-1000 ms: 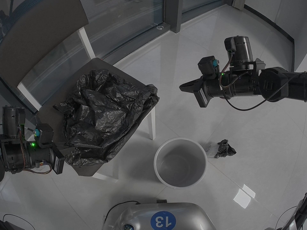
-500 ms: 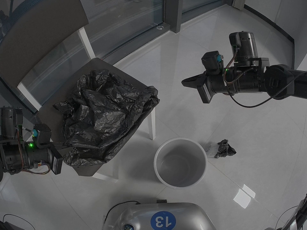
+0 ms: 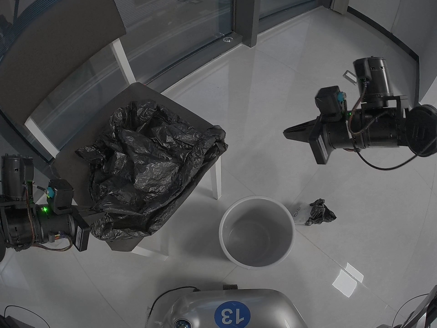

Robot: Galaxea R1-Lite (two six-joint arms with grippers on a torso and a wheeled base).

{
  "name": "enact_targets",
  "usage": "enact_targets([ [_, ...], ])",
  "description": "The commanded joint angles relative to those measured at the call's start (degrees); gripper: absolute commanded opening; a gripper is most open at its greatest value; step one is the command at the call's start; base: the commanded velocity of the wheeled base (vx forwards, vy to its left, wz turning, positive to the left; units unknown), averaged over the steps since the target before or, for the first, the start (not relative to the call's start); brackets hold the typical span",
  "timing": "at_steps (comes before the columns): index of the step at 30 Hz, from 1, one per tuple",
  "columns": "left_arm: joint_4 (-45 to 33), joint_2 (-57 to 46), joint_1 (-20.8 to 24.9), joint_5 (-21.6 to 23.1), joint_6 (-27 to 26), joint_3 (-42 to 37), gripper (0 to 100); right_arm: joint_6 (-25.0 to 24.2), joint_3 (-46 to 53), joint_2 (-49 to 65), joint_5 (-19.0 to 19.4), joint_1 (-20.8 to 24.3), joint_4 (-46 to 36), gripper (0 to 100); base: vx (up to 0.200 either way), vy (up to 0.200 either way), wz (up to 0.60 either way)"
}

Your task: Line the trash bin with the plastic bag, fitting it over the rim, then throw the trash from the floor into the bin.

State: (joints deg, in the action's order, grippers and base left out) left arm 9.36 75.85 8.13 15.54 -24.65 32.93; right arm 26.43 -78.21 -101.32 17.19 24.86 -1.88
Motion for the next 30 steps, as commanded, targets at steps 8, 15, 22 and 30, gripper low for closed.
enact_targets([
  [8, 0.7, 1.1, -2.2, 0.4, 0.4, -1.4, 0, 0.3, 6.1, 5.3, -0.1, -1.6, 0.1, 0, 0.0, 0.0, 0.0],
  [15, 2.7, 1.1, -3.6, 0.5, 0.5, -0.9, 0, 1.3, -1.1, -0.5, -0.1, -0.6, 0.1, 0, 0.0, 0.0, 0.0],
  [22, 2.6, -0.3, -3.1, 0.5, 0.5, -2.1, 0, 1.3, -10.5, -8.0, -0.1, 2.0, -0.3, 0, 0.0, 0.0, 0.0],
  [30, 2.6, -1.8, -3.1, 0.5, 0.5, -3.2, 0, 1.4, -16.1, -12.7, -0.1, 5.8, -0.4, 100, 0.0, 0.0, 0.0],
])
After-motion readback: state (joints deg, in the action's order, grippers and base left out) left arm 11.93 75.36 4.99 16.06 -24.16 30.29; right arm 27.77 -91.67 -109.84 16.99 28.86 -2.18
